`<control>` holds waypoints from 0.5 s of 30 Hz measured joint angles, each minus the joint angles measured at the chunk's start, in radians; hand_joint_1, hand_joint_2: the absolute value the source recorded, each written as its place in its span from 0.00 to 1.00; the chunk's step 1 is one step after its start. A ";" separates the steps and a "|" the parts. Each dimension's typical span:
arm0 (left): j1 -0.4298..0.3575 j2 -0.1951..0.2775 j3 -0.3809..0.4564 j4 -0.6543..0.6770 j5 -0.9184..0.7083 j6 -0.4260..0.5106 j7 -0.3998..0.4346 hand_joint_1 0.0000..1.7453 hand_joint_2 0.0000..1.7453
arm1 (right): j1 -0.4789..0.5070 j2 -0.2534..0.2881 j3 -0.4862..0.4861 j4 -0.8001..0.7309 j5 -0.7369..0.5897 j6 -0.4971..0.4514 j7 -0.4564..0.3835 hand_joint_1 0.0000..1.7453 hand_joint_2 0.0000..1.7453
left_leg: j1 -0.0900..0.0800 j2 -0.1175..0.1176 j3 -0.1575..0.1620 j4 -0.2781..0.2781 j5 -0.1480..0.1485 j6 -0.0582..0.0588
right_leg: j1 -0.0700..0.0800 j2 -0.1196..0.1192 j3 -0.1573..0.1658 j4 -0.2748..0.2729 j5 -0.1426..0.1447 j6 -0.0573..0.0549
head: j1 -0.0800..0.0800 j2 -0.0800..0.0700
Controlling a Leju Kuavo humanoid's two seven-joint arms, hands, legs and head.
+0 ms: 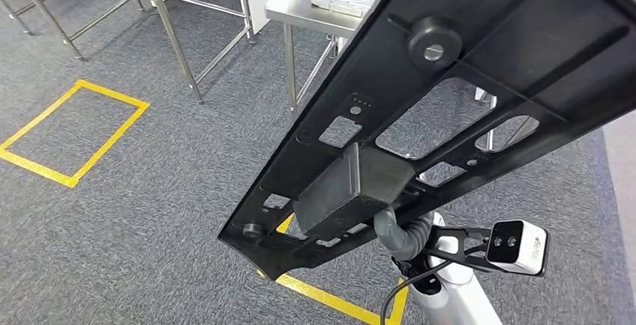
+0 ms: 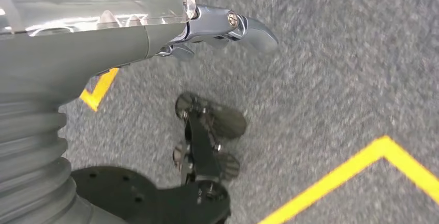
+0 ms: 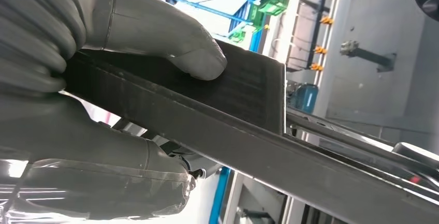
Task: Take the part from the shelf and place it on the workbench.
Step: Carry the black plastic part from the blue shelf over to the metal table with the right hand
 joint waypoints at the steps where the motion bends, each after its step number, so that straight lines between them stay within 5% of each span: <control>1: -0.001 0.000 0.000 0.000 0.000 -0.001 0.000 0.00 1.00 | -0.001 0.000 -0.002 -0.002 -0.001 0.000 0.000 1.00 1.00 | 0.002 0.013 0.003 -0.006 0.004 0.007 | 0.002 -0.018 -0.008 0.015 -0.011 0.004 | 0.000 0.000; 4: 0.002 0.001 0.000 0.000 0.001 -0.001 0.000 0.00 1.00 | -0.002 0.000 -0.005 -0.004 -0.002 0.001 0.000 1.00 1.00 | 0.001 0.052 0.006 -0.014 0.006 0.019 | 0.001 -0.102 -0.085 0.174 -0.095 0.013 | 0.000 0.000; 6: 0.004 0.001 0.000 0.000 0.004 -0.001 0.000 0.00 1.00 | 0.004 0.000 -0.007 -0.004 -0.002 0.001 0.000 1.00 1.00 | -0.001 0.079 0.006 -0.013 0.003 0.020 | -0.003 -0.121 -0.133 0.266 -0.121 0.018 | 0.000 0.000; 8: 0.003 0.001 0.001 0.000 0.008 -0.002 0.000 0.00 1.00 | 0.007 0.000 -0.010 -0.004 -0.001 0.001 0.000 1.00 1.00 | -0.001 0.103 0.009 -0.013 -0.001 0.016 | -0.005 -0.133 -0.106 0.216 -0.079 0.019 | 0.000 0.000; 10: 0.002 0.001 0.002 0.000 0.009 -0.004 0.000 0.00 1.00 | 0.007 0.000 -0.011 -0.005 0.000 0.001 0.000 1.00 1.00 | -0.004 0.124 0.016 -0.011 -0.008 0.009 | 0.000 -0.175 -0.029 0.077 -0.020 0.012 | 0.000 0.000; 12: 0.002 0.001 0.004 0.000 0.011 -0.005 0.000 0.00 1.00 | 0.007 0.000 -0.012 -0.005 0.003 0.001 -0.001 1.00 1.00 | -0.008 0.141 0.023 -0.009 -0.015 -0.003 | 0.008 -0.203 0.012 -0.002 -0.001 0.000 | 0.000 0.000; 15: -0.002 0.001 0.006 0.000 0.016 -0.005 0.000 0.00 1.00 | 0.007 0.000 -0.013 -0.005 0.006 0.002 -0.001 1.00 1.00 | -0.008 0.157 0.032 -0.007 -0.025 -0.020 | 0.010 -0.176 0.012 -0.010 -0.002 -0.016 | 0.000 0.000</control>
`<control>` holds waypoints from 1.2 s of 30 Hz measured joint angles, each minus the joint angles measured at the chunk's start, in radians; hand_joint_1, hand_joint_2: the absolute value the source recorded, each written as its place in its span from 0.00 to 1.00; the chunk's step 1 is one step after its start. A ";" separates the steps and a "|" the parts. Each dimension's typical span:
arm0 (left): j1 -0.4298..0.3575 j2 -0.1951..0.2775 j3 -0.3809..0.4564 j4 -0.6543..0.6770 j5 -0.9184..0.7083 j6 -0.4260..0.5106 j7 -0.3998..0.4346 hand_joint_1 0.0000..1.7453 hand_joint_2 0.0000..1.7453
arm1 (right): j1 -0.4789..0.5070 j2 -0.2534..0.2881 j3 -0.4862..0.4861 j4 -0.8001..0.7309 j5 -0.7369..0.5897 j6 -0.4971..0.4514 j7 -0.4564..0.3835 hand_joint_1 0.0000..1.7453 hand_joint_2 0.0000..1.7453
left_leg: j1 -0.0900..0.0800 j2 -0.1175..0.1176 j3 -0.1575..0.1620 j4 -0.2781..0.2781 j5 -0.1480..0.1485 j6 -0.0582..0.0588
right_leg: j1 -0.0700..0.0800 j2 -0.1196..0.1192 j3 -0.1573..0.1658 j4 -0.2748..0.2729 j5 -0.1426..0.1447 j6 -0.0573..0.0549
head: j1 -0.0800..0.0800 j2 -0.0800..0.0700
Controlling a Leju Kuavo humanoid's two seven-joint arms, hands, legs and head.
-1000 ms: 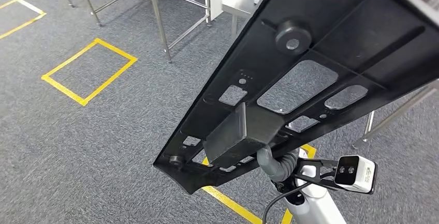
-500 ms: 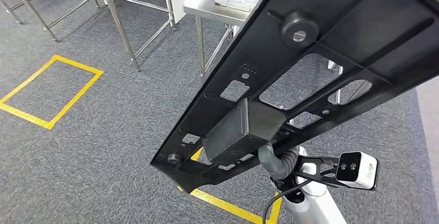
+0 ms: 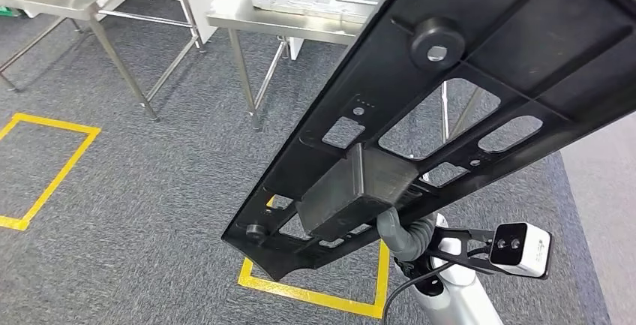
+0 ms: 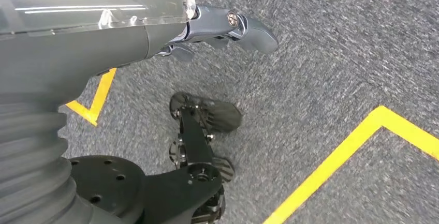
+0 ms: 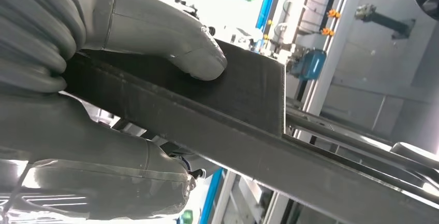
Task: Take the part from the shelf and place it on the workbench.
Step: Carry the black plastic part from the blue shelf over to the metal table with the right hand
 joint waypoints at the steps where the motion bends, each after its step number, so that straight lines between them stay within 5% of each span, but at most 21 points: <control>1: -0.002 0.000 0.001 0.000 0.001 0.000 0.000 0.00 1.00 | -0.002 0.001 0.000 0.000 0.000 0.000 0.000 1.00 1.00 | 0.002 -0.017 -0.004 0.014 -0.012 -0.005 | -0.003 0.010 0.001 -0.003 0.002 -0.006 | 0.000 0.000; 3: -0.001 0.000 0.003 0.000 0.004 -0.002 0.002 0.00 1.00 | -0.007 0.005 0.000 0.002 0.002 -0.001 0.001 1.00 1.00 | 0.007 -0.069 -0.042 0.103 -0.065 -0.013 | -0.007 0.030 0.004 -0.007 0.004 -0.017 | 0.000 0.000; 5: 0.003 0.000 0.007 0.000 0.006 -0.003 0.008 0.00 1.00 | -0.010 0.010 0.000 0.005 0.008 -0.006 0.001 1.00 1.00 | 0.008 -0.096 -0.110 0.238 -0.122 -0.016 | -0.006 0.049 0.004 -0.006 0.003 -0.022 | 0.000 0.000; 7: 0.006 0.000 0.012 0.000 0.009 -0.003 0.012 0.00 1.00 | -0.010 0.011 0.000 0.007 0.016 -0.009 0.001 1.00 1.00 | 0.008 -0.101 -0.143 0.286 -0.115 -0.016 | -0.004 0.067 0.006 -0.004 0.002 -0.023 | 0.000 0.000; 11: 0.005 0.004 0.017 0.000 0.011 -0.004 0.013 0.00 1.00 | -0.010 0.011 0.000 0.008 0.019 -0.013 -0.002 1.00 1.00 | 0.005 -0.110 -0.057 0.063 0.013 -0.002 | -0.001 0.089 0.009 0.007 -0.008 -0.013 | 0.000 0.000; 15: 0.005 0.005 0.017 0.000 0.011 -0.008 0.014 0.00 1.00 | -0.010 0.011 -0.002 0.007 0.020 -0.018 -0.004 1.00 1.00 | 0.002 -0.114 -0.041 0.014 0.025 0.020 | -0.002 0.092 0.004 0.009 -0.009 0.008 | 0.000 0.000; 17: 0.003 0.005 0.017 0.000 0.011 -0.012 0.014 0.00 1.00 | -0.009 0.011 -0.005 0.004 0.021 -0.018 -0.006 1.00 1.00 | 0.005 -0.110 -0.038 0.006 0.031 0.034 | -0.003 0.076 -0.009 0.042 -0.033 0.019 | 0.000 0.000; 20: 0.004 0.005 0.017 0.000 0.011 -0.016 0.013 0.00 1.00 | -0.005 0.011 -0.009 0.002 0.021 -0.018 -0.009 1.00 1.00 | 0.006 -0.104 -0.037 0.002 0.032 0.043 | -0.008 0.057 -0.093 0.217 -0.120 0.030 | 0.000 0.000; 22: 0.005 0.005 0.017 0.000 0.011 -0.017 0.012 0.00 1.00 | -0.001 0.011 -0.011 0.002 0.021 -0.018 -0.009 1.00 1.00 | 0.006 -0.100 -0.037 0.002 0.030 0.042 | -0.012 0.055 -0.130 0.286 -0.130 0.034 | 0.000 0.000; 23: 0.005 0.005 0.017 0.000 0.011 -0.018 0.011 0.00 1.00 | 0.000 0.011 -0.012 0.002 0.021 -0.018 -0.009 1.00 1.00 | 0.006 -0.099 -0.035 0.003 0.028 0.041 | -0.014 0.053 -0.121 0.264 -0.108 0.035 | 0.000 0.000; 26: 0.005 0.005 0.017 0.000 0.009 -0.021 0.009 0.00 1.00 | 0.000 0.011 -0.016 0.001 0.021 -0.017 -0.010 1.00 1.00 | 0.004 -0.098 -0.027 0.006 0.020 0.030 | -0.013 0.037 -0.025 0.071 -0.021 0.027 | 0.000 0.000; 28: 0.005 0.005 0.017 0.000 0.007 -0.022 0.008 0.00 1.00 | 0.000 0.011 -0.018 -0.002 0.022 -0.017 -0.011 1.00 1.00 | 0.000 -0.097 -0.025 0.007 0.015 0.018 | -0.007 0.032 0.005 0.009 -0.011 0.016 | 0.000 0.000; 31: 0.004 0.006 0.017 0.000 0.005 -0.024 0.005 0.00 1.00 | 0.002 0.011 -0.021 -0.007 0.030 -0.018 -0.013 1.00 1.00 | 0.002 -0.093 -0.023 0.010 0.006 0.001 | -0.008 0.040 0.010 0.002 -0.012 -0.002 | 0.000 0.000; 33: 0.003 0.006 0.017 0.000 0.004 -0.026 0.003 0.00 1.00 | 0.004 0.012 -0.022 -0.012 0.035 -0.019 -0.015 1.00 1.00 | 0.005 -0.096 -0.048 0.071 -0.029 -0.008 | -0.012 0.043 0.018 -0.006 -0.012 -0.014 | 0.000 0.000; 36: 0.006 0.006 0.017 0.000 0.003 -0.028 0.002 0.00 1.00 | 0.013 0.014 -0.022 -0.014 0.038 -0.019 -0.017 1.00 1.00 | 0.006 -0.100 -0.148 0.263 -0.103 -0.015 | -0.008 0.047 0.026 -0.005 -0.019 -0.024 | 0.000 0.000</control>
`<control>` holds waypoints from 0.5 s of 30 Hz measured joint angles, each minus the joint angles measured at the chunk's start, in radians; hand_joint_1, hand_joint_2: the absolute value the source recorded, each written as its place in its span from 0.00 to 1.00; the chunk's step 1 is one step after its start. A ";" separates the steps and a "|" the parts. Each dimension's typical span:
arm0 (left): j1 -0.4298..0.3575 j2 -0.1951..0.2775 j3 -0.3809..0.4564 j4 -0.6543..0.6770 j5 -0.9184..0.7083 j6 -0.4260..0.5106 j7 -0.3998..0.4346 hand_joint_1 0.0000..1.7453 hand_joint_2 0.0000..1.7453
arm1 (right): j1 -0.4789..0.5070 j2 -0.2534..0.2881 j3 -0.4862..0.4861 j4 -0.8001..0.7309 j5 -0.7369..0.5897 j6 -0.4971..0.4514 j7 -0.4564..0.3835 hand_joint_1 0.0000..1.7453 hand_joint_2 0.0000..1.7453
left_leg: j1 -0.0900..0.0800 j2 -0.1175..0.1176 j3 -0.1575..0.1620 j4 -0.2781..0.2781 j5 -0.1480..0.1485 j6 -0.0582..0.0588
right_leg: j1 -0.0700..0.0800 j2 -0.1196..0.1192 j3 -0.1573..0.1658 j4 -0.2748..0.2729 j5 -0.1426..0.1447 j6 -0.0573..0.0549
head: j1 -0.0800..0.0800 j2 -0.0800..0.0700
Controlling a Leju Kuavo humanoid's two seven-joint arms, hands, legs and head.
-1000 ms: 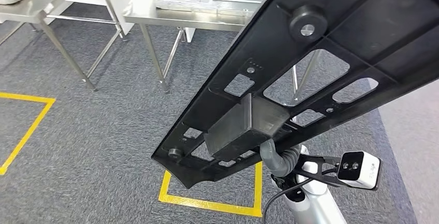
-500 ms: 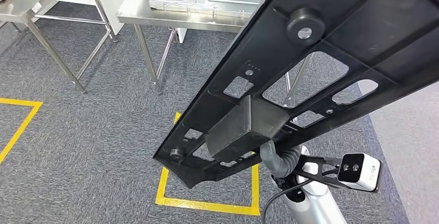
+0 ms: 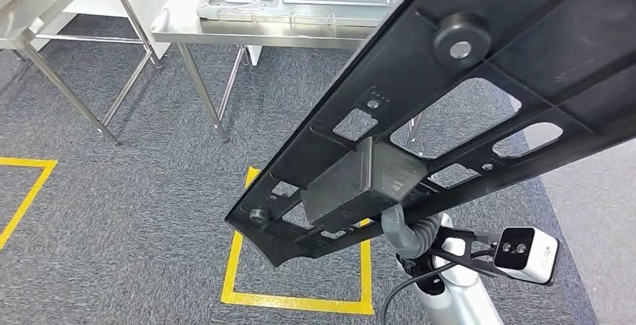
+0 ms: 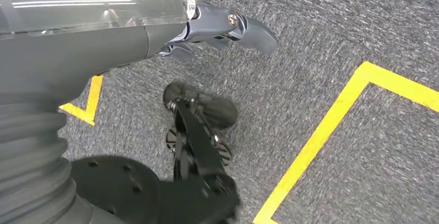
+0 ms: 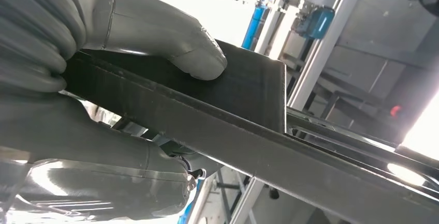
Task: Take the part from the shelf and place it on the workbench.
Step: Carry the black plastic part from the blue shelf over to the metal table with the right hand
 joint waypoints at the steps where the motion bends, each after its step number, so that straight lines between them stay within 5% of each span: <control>1: 0.001 0.000 0.000 0.000 0.000 0.000 0.000 0.00 1.00 | 0.004 0.000 0.000 0.000 0.001 0.000 0.000 1.00 1.00 | 0.000 0.000 -0.021 0.029 0.002 -0.001 | 0.001 0.003 0.003 0.000 -0.003 -0.001 | 0.000 0.000; 3: 0.002 0.000 0.000 0.000 0.000 0.000 -0.001 0.00 1.00 | 0.009 0.000 -0.001 -0.002 0.004 0.001 0.000 1.00 1.00 | 0.000 -0.001 -0.005 -0.030 0.063 0.003 | 0.003 0.009 0.014 0.001 -0.011 0.001 | 0.000 0.000; 6: 0.000 0.002 0.000 0.000 0.000 -0.001 -0.003 0.00 1.00 | 0.010 0.002 -0.002 -0.009 0.009 0.001 -0.001 1.00 1.00 | -0.006 -0.004 0.075 -0.216 0.144 0.021 | 0.007 0.015 0.030 0.003 -0.028 0.012 | 0.000 0.000; 11: -0.001 0.003 0.000 0.000 0.000 -0.005 -0.006 0.00 1.00 | 0.009 0.003 -0.005 -0.019 0.012 0.001 0.001 1.00 1.00 | -0.009 -0.004 0.110 -0.265 0.138 0.052 | 0.004 0.012 0.027 0.034 -0.036 0.042 | 0.000 0.000; 15: -0.002 0.004 0.000 0.000 0.000 -0.006 -0.007 0.00 1.00 | 0.006 0.003 -0.010 -0.023 0.011 0.001 0.004 1.00 1.00 | -0.007 -0.004 0.128 -0.270 0.128 0.064 | -0.003 0.008 -0.101 0.240 -0.121 0.059 | 0.000 0.000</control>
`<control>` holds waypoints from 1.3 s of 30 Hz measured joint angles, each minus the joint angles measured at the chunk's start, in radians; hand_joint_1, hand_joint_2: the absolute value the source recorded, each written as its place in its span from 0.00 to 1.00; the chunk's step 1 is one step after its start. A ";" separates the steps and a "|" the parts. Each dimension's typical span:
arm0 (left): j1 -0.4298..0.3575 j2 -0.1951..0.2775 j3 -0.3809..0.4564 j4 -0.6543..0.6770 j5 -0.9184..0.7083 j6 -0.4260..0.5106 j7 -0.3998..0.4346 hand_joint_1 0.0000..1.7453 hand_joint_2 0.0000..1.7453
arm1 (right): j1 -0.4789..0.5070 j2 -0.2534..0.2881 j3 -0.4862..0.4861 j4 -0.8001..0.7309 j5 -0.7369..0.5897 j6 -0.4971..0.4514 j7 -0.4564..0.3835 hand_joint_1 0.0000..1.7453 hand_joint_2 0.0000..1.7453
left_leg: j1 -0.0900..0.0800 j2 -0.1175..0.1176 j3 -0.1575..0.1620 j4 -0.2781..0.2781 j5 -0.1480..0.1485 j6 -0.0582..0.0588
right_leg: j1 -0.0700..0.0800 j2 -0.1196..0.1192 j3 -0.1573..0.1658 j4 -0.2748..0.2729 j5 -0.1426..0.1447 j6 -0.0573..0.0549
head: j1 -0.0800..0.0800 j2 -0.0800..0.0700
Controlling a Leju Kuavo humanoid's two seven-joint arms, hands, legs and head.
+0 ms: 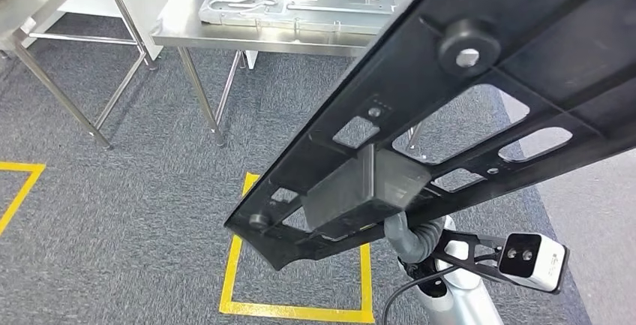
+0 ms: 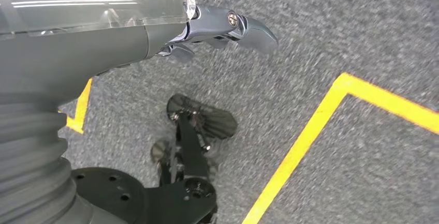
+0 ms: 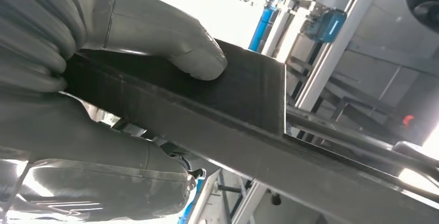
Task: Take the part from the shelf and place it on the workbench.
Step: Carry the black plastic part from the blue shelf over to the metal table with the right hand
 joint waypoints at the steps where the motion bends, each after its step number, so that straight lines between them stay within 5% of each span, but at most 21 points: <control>1: 0.001 0.000 0.000 0.000 0.000 0.000 0.000 0.00 1.00 | 0.001 0.000 0.000 0.000 0.000 0.000 0.002 1.00 1.00 | 0.000 0.000 0.004 0.000 -0.005 0.000 | -0.002 -0.001 -0.029 0.033 -0.003 0.003 | 0.000 0.000; 3: 0.002 0.000 0.000 0.000 0.000 0.000 0.000 0.00 1.00 | 0.003 0.000 -0.001 0.000 0.000 0.000 0.004 1.00 1.00 | 0.001 -0.001 0.019 0.000 -0.016 -0.004 | -0.007 -0.004 -0.032 -0.012 0.055 0.006 | 0.000 0.000; 5: 0.002 0.000 0.000 0.000 0.000 0.000 0.000 0.00 1.00 | 0.002 0.000 -0.001 -0.001 -0.001 0.000 0.005 1.00 1.00 | 0.001 -0.001 0.038 0.000 -0.030 -0.012 | -0.007 -0.011 0.016 -0.145 0.137 0.000 | 0.000 0.000; 6: 0.001 0.000 0.000 0.000 0.000 0.000 0.000 0.00 1.00 | 0.002 0.000 -0.001 -0.001 -0.001 0.000 0.006 1.00 1.00 | 0.001 0.000 0.043 0.000 -0.036 -0.017 | -0.004 -0.015 0.035 -0.192 0.152 -0.006 | 0.000 0.000; 11: -0.002 0.000 0.000 0.000 0.002 0.000 -0.003 0.00 1.00 | 0.001 0.000 -0.002 -0.006 -0.004 0.000 0.009 1.00 1.00 | 0.001 0.004 0.048 0.031 -0.052 -0.045 | 0.002 -0.013 0.062 -0.233 0.151 -0.043 | 0.000 0.000; 15: -0.003 0.000 0.000 0.000 0.002 0.000 -0.004 0.00 1.00 | -0.001 0.003 -0.002 -0.011 -0.006 0.001 0.009 1.00 1.00 | 0.004 0.002 -0.080 0.243 -0.133 -0.054 | 0.003 -0.010 0.083 -0.238 0.137 -0.060 | 0.000 0.000; 17: 0.000 0.000 0.000 0.000 0.004 0.000 -0.004 0.00 1.00 | 0.001 0.003 -0.002 -0.011 -0.007 0.001 0.009 1.00 1.00 | 0.004 0.002 -0.127 0.287 -0.134 -0.056 | 0.006 -0.005 0.092 -0.236 0.127 -0.061 | 0.000 0.000; 20: 0.002 0.002 0.000 0.000 0.008 0.000 -0.005 0.00 1.00 | 0.001 0.003 -0.002 -0.012 -0.007 0.002 0.009 1.00 1.00 | 0.003 0.002 -0.084 0.128 -0.017 -0.048 | 0.008 -0.001 0.119 -0.235 0.109 -0.056 | 0.000 0.000; 21: 0.002 0.003 0.000 0.000 0.009 0.000 -0.005 0.00 1.00 | 0.001 0.004 -0.002 -0.013 -0.008 0.003 0.009 1.00 1.00 | 0.000 0.002 -0.065 0.073 0.002 -0.043 | 0.008 0.000 0.124 -0.235 0.104 -0.053 | 0.000 0.000; 26: 0.003 0.004 0.000 0.000 0.009 -0.001 -0.008 0.00 1.00 | 0.003 0.007 -0.001 -0.024 -0.010 0.003 0.009 1.00 1.00 | -0.003 0.001 -0.038 0.016 0.016 -0.015 | 0.009 0.000 0.130 -0.229 0.082 -0.023 | 0.000 0.000; 28: 0.001 0.004 0.000 0.000 0.009 -0.002 -0.009 0.00 1.00 | 0.002 0.007 -0.002 -0.031 -0.010 0.003 0.009 1.00 1.00 | 0.002 0.001 -0.027 0.007 0.016 -0.004 | 0.008 -0.002 0.099 -0.163 0.048 -0.014 | 0.000 0.000; 31: 0.000 0.004 0.000 0.000 0.009 -0.003 -0.010 0.00 1.00 | 0.005 0.007 -0.003 -0.034 -0.011 0.003 0.008 1.00 1.00 | 0.001 0.001 -0.013 0.006 0.003 0.003 | 0.002 -0.004 -0.016 0.024 -0.009 -0.004 | 0.000 0.000; 33: 0.001 0.005 0.000 0.000 0.009 -0.003 -0.010 0.00 1.00 | 0.008 0.007 -0.004 -0.034 -0.011 0.003 0.008 1.00 1.00 | 0.000 0.000 0.002 0.006 -0.010 0.001 | -0.001 -0.005 -0.043 0.028 0.034 -0.002 | 0.000 0.000; 36: 0.000 0.004 0.000 0.000 0.008 -0.004 -0.010 0.00 1.00 | 0.009 0.007 -0.009 -0.036 -0.014 0.004 0.007 1.00 1.00 | -0.002 -0.002 0.029 0.007 -0.033 -0.009 | 0.001 -0.009 0.024 -0.160 0.152 -0.011 | 0.000 0.000; 39: -0.002 0.005 0.000 0.000 0.006 -0.006 -0.011 0.00 1.00 | 0.013 0.007 -0.015 -0.038 -0.027 0.013 0.004 1.00 1.00 | -0.004 0.002 0.038 0.005 -0.048 -0.026 | 0.011 -0.007 0.049 -0.224 0.160 -0.025 | 0.000 0.000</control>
